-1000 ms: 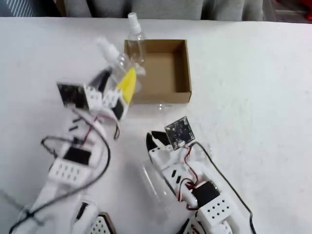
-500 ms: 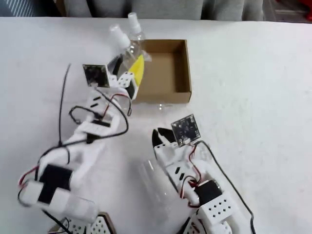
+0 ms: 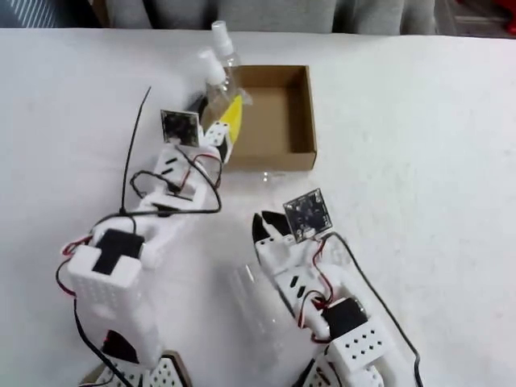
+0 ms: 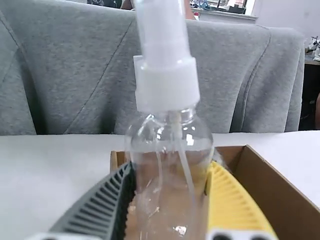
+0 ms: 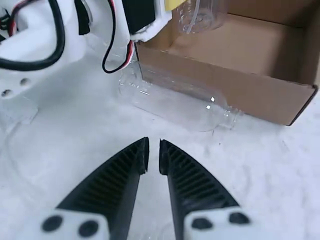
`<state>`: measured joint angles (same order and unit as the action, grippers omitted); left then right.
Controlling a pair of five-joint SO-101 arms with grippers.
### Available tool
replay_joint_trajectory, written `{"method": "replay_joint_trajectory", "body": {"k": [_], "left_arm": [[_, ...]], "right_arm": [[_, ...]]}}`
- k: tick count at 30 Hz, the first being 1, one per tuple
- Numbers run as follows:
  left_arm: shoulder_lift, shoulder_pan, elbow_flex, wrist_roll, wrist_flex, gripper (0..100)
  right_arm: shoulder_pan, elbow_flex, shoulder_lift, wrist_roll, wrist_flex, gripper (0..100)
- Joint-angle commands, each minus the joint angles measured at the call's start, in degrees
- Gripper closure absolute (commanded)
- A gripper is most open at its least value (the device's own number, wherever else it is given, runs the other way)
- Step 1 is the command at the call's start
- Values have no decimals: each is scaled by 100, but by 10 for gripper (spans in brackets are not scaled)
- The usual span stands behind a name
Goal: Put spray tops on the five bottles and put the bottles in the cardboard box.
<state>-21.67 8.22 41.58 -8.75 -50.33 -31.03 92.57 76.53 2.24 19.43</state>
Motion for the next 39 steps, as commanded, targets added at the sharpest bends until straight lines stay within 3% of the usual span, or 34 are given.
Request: {"method": "replay_joint_trajectory", "body": {"k": [1, 25, 39], "left_arm": [[-31, -22, -343, 70, -211, 977], [-75, -40, -712, 70, 255, 978], [-75, -66, -905, 79, 1055, 977]], "right_arm": [[31, -70, 40, -53, -40, 981], [31, -53, 40, -53, -40, 981], [31, -53, 40, -53, -40, 981]]}}
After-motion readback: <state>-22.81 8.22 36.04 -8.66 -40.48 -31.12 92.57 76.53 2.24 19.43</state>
